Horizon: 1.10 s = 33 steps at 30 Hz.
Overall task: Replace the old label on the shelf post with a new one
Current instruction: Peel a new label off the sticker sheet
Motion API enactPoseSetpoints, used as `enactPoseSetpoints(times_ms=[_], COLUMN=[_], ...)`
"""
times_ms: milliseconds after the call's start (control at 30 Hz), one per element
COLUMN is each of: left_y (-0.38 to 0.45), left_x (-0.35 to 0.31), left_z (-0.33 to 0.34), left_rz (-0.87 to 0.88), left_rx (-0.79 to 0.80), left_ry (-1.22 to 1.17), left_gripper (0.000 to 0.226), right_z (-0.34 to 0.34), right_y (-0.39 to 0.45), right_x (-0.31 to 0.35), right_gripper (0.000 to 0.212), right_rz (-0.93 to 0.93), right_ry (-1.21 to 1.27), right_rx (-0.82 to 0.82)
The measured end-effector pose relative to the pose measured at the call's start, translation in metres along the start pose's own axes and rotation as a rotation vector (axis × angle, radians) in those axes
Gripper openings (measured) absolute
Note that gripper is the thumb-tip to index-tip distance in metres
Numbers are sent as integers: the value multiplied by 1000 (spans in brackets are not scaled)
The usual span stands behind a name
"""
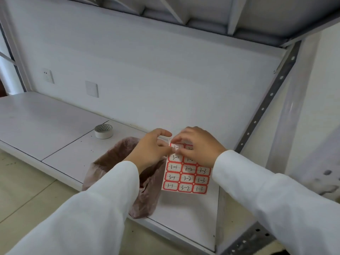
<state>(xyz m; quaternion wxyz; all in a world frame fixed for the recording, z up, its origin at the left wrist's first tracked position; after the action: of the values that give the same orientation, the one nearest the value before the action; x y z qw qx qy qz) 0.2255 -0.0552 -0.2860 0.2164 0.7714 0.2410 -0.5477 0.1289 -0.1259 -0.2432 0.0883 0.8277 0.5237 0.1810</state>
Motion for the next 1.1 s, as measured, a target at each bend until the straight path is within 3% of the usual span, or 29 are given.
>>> enactPoseSetpoints(times_ms=[700, 1100], left_y=[-4, -5], left_x=[-7, -7], left_z=[19, 32], left_rz=[-41, -62], left_rx=[59, 102], left_ry=[42, 61], left_gripper=[31, 29], right_z=[6, 5], right_y=[-22, -36], right_x=[-24, -37], right_gripper=[24, 6], right_rz=[212, 314], right_ry=[166, 272], right_rx=[-151, -200])
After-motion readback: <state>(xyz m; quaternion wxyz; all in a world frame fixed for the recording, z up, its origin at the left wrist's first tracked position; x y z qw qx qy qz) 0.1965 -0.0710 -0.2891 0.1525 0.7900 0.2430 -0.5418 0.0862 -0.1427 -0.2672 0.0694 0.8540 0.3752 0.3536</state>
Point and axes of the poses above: each hand's wrist, its own y-axis towards the middle knuckle, its own z-axis out of the palm, x = y × z, the point moved 6 cm from there along y, towards the middle knuckle, and after that the axes turned 11 degrees about -x, right-handed, at the moved point
